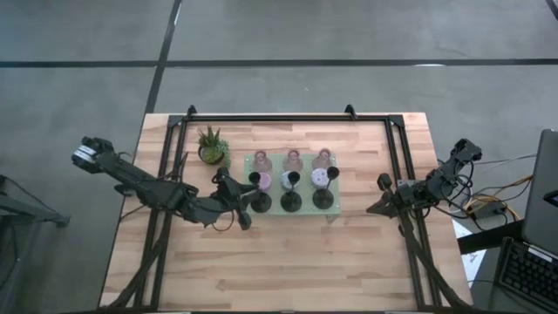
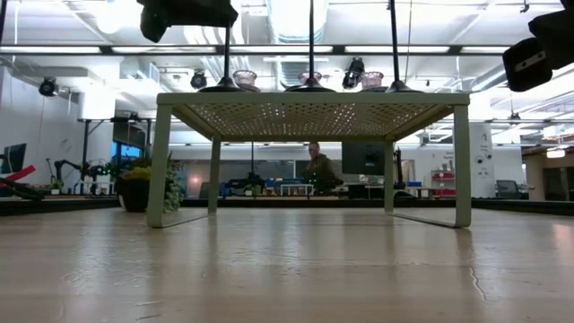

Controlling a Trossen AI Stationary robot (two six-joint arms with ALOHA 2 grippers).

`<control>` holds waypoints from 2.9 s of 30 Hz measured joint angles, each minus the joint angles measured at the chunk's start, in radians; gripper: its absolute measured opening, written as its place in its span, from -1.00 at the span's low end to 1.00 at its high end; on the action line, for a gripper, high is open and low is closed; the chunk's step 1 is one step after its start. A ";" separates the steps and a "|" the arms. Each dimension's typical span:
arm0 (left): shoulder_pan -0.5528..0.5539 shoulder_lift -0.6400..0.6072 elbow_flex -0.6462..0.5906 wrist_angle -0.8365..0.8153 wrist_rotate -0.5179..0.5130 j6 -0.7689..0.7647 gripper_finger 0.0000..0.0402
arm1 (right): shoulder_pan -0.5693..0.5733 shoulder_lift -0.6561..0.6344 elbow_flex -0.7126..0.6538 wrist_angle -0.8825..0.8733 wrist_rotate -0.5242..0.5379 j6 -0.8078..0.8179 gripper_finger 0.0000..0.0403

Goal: Pick & Place candle stick holders
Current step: Put the black candle holder on the shelf, then return to Home Position

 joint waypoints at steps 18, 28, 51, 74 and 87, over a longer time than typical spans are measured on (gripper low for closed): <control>-0.006 -0.032 0.000 -0.134 0.157 -0.065 0.06 | 0.000 0.000 0.000 0.001 0.000 -0.001 -0.96; -0.054 -0.090 0.000 -0.308 0.198 -0.177 0.06 | 0.000 -0.001 0.000 0.003 0.000 0.000 -0.96; -0.108 -0.439 -0.517 0.194 0.377 0.122 -0.96 | -0.001 -0.003 0.036 0.005 0.093 -0.085 -0.96; -0.108 -1.193 -0.758 0.001 0.390 0.294 -0.93 | 0.000 -0.003 -0.048 0.011 0.107 -0.005 -0.96; -0.108 -1.176 -0.829 0.035 0.180 0.209 -0.93 | 0.000 0.000 -0.059 0.003 0.105 -0.026 -0.96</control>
